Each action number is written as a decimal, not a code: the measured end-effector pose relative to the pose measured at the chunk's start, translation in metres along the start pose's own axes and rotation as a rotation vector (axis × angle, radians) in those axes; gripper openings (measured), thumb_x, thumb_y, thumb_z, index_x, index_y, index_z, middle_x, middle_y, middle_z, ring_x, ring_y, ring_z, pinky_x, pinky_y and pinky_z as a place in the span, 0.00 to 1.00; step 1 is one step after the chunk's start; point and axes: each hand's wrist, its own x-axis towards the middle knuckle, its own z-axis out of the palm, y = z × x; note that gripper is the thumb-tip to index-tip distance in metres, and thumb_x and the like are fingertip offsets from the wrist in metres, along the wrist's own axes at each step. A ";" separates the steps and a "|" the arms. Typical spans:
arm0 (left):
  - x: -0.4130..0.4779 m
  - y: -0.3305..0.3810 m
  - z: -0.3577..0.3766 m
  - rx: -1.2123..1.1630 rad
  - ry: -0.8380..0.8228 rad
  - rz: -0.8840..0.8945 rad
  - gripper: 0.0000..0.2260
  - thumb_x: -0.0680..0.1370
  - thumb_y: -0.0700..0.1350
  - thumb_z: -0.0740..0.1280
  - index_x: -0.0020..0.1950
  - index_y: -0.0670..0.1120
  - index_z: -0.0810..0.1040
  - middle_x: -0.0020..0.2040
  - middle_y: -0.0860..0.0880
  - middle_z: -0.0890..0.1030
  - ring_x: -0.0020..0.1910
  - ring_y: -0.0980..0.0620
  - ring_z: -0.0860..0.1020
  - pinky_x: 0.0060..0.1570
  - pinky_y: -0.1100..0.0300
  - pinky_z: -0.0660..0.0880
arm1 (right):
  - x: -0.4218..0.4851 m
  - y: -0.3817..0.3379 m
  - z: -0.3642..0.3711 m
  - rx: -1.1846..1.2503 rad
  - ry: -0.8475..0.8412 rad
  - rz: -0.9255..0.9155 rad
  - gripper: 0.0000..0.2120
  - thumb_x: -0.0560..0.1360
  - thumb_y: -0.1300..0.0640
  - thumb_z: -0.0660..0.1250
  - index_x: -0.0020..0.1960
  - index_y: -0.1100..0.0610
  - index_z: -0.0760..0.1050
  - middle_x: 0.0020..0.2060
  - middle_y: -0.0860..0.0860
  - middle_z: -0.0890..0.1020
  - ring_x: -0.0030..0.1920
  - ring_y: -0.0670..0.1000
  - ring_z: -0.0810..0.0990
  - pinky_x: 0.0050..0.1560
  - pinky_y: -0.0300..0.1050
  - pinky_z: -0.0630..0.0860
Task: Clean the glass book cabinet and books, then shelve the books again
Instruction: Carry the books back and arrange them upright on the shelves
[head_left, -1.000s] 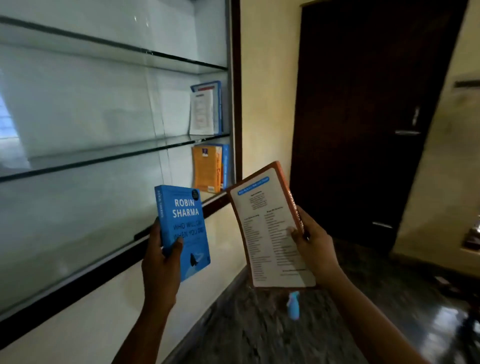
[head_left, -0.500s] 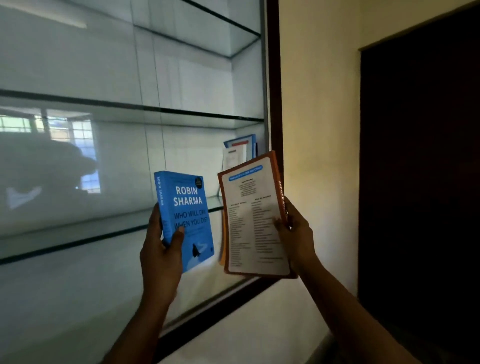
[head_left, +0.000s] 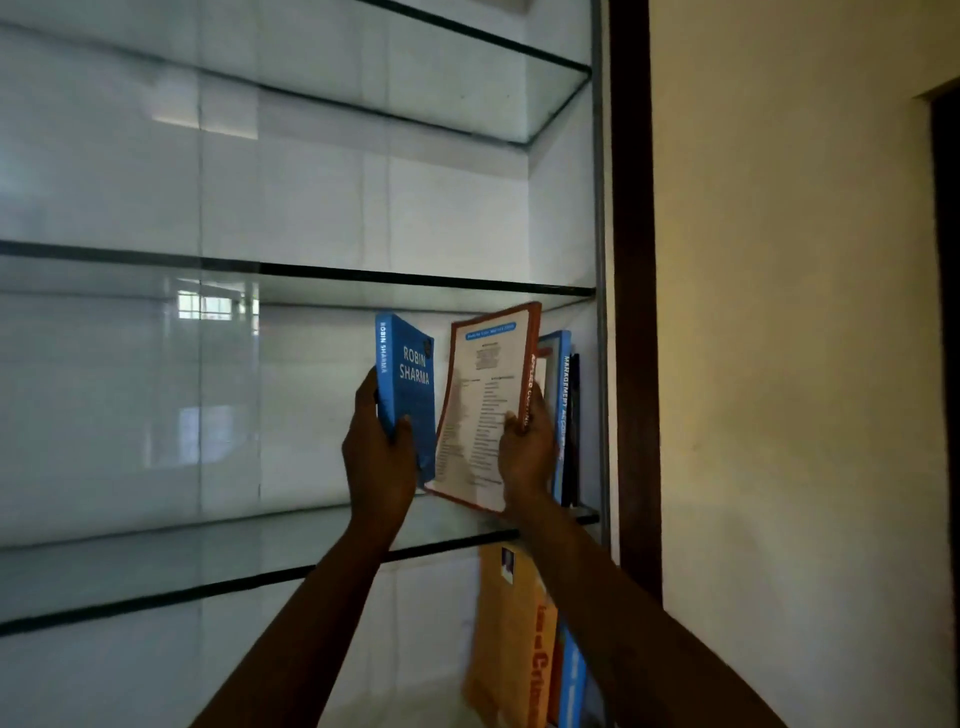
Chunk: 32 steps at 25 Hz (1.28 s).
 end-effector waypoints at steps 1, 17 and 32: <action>0.006 -0.008 0.012 0.029 0.023 -0.003 0.26 0.79 0.36 0.61 0.75 0.46 0.58 0.69 0.42 0.69 0.66 0.42 0.71 0.55 0.47 0.75 | 0.007 0.017 0.011 0.003 0.005 0.022 0.17 0.79 0.62 0.58 0.67 0.57 0.68 0.61 0.54 0.75 0.61 0.54 0.74 0.59 0.48 0.74; -0.016 -0.087 0.138 0.072 -0.058 0.016 0.25 0.79 0.45 0.63 0.75 0.47 0.59 0.68 0.45 0.70 0.66 0.49 0.71 0.62 0.46 0.73 | 0.065 0.032 -0.056 -0.388 -0.343 -0.379 0.17 0.77 0.59 0.64 0.66 0.57 0.69 0.59 0.51 0.77 0.58 0.49 0.77 0.55 0.41 0.75; 0.008 -0.108 0.084 0.395 -0.641 -0.197 0.35 0.76 0.38 0.68 0.75 0.54 0.51 0.73 0.43 0.64 0.64 0.46 0.73 0.62 0.57 0.71 | 0.081 0.016 -0.008 -0.578 -0.516 -0.145 0.23 0.75 0.56 0.68 0.64 0.66 0.68 0.60 0.61 0.75 0.59 0.57 0.76 0.56 0.50 0.76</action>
